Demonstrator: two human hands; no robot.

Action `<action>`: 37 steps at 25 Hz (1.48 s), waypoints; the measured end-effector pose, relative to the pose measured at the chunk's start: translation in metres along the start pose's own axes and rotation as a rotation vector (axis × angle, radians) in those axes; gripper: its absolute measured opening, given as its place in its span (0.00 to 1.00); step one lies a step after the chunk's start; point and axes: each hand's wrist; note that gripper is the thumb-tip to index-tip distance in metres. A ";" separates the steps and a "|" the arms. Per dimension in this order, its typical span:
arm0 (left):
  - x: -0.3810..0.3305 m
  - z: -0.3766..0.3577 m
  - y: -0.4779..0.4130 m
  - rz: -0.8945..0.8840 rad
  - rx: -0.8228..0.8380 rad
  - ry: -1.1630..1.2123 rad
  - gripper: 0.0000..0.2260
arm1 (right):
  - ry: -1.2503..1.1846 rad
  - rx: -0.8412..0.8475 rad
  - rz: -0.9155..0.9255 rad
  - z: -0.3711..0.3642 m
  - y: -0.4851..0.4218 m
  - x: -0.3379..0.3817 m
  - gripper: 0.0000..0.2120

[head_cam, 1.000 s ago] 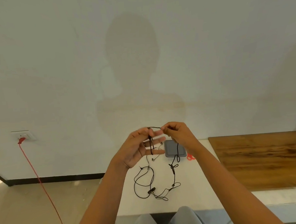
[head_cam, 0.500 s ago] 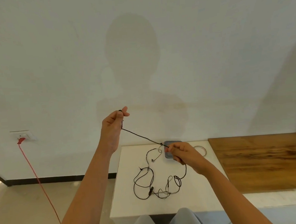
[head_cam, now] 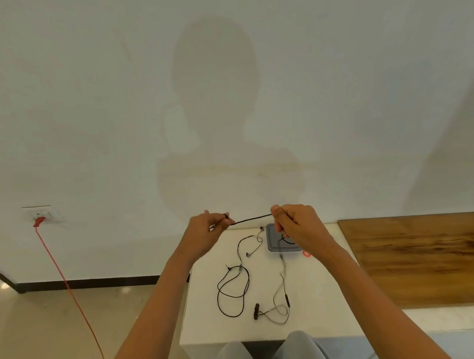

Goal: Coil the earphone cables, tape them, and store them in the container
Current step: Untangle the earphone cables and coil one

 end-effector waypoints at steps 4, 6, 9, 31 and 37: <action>-0.003 -0.003 0.005 0.041 0.110 -0.018 0.10 | 0.055 -0.025 0.050 0.005 -0.015 0.011 0.19; -0.002 0.003 0.007 0.084 0.161 -0.004 0.13 | 0.052 0.002 0.057 0.011 -0.024 0.013 0.09; 0.002 0.016 0.012 0.147 0.177 0.072 0.15 | 0.010 0.094 0.034 0.025 -0.034 0.007 0.04; 0.004 0.127 0.011 0.148 -0.637 1.229 0.10 | -0.458 0.182 -0.374 0.016 -0.017 -0.086 0.11; 0.027 0.148 0.020 0.258 -0.851 1.066 0.14 | -0.447 0.091 -0.398 0.017 -0.013 -0.093 0.06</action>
Point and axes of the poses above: each hand's wrist, its own y-axis away from the middle knuckle, its own z-axis out of the back of the hand, x = y × z, and after that the axes turned 1 degree about -z, right-handed
